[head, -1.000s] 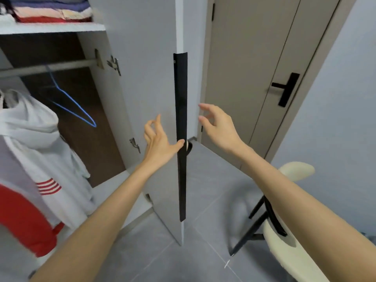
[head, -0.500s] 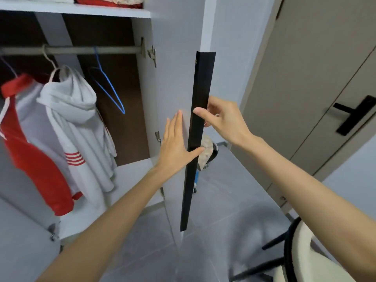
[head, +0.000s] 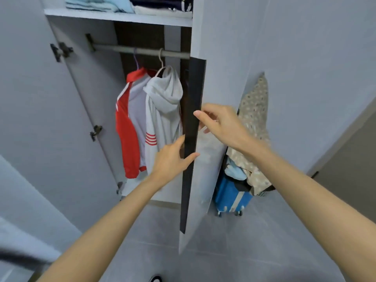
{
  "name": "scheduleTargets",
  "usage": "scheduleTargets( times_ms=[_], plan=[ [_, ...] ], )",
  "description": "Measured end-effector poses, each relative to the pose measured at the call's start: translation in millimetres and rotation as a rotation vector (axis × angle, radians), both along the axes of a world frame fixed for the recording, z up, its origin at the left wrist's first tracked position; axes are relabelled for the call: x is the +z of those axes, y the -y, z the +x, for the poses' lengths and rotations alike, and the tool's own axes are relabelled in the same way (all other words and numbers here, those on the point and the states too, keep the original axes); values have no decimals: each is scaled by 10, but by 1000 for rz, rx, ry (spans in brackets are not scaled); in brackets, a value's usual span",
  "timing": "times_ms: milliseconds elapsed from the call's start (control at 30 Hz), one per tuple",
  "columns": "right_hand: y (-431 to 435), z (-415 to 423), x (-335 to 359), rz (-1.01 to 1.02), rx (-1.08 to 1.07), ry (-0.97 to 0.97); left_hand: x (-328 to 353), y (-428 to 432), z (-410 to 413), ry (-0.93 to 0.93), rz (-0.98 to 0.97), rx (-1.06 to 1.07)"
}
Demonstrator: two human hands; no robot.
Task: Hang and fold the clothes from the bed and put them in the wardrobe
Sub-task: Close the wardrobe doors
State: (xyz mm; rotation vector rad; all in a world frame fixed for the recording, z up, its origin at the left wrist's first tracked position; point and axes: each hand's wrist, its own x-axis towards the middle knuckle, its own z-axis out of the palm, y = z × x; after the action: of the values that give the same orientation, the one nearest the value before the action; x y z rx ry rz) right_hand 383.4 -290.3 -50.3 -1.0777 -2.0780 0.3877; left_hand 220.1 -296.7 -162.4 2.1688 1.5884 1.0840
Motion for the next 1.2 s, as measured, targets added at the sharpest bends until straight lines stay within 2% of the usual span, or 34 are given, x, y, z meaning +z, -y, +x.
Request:
scheduleTargets(
  times_ms=[167,300,700,933,1200],
  plan=[
    [-553,-601,-21,32,41,13,-62,-428,-591,140,-45,64],
    [-1123,-1110,-51,56,15,1,-95,-1027,-1038,182,-105,86],
    [-2591,-1754,-16,105,-150,62,112,-2660,-1635,-68,-216,-147],
    [-3030,-1834,29,117,-238,134,128,-3198,-1674,-78,-284,-185],
    [-3254,-1882,24,63,-310,108,123,-3439,-1635,-60,-315,-216]
  ],
)
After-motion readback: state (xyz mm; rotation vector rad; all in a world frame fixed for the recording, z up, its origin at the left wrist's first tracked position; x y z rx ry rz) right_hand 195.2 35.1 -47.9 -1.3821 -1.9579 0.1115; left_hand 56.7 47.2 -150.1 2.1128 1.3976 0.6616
